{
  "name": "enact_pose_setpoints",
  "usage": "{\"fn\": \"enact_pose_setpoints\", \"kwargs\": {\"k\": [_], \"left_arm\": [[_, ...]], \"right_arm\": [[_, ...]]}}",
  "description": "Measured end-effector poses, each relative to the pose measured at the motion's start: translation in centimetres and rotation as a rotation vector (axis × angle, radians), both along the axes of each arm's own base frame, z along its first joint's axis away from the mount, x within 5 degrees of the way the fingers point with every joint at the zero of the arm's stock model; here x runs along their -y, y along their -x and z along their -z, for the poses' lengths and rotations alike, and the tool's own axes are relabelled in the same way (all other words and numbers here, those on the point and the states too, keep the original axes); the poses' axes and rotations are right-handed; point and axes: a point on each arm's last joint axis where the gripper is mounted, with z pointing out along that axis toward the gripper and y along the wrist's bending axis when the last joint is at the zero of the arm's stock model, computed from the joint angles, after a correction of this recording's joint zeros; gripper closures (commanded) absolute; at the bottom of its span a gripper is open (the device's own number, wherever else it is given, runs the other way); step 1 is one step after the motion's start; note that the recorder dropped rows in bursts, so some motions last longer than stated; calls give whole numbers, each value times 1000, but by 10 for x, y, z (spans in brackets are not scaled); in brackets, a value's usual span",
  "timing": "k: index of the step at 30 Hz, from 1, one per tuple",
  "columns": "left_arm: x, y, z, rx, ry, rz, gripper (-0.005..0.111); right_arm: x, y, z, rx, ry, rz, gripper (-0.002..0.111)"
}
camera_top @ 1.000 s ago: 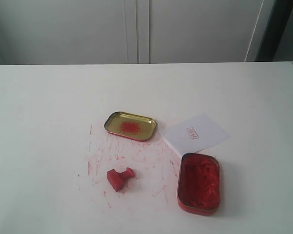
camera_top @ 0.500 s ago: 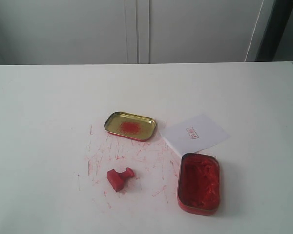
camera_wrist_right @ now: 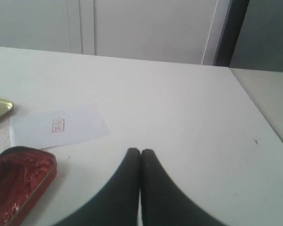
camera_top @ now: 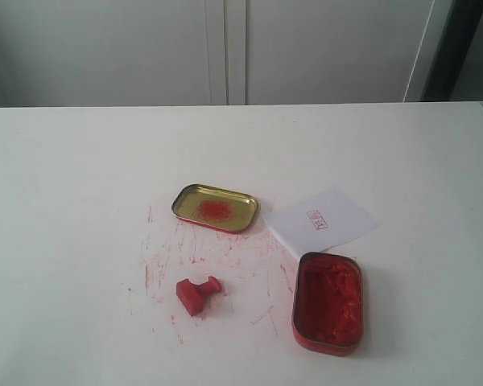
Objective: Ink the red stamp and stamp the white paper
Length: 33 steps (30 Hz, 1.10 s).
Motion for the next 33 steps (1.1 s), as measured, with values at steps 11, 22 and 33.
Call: {"fn": "enact_pose_setpoints", "kwargs": {"k": [11,22,33], "left_arm": [[0,0,0,0,0,0,107],[0,0,0,0,0,0,107],[0,0,0,0,0,0,107]], "right_arm": [[0,-2,22,-64,3,0,108],[0,-2,22,-64,3,0,108],[0,-2,21,-63,2,0,108]]}}
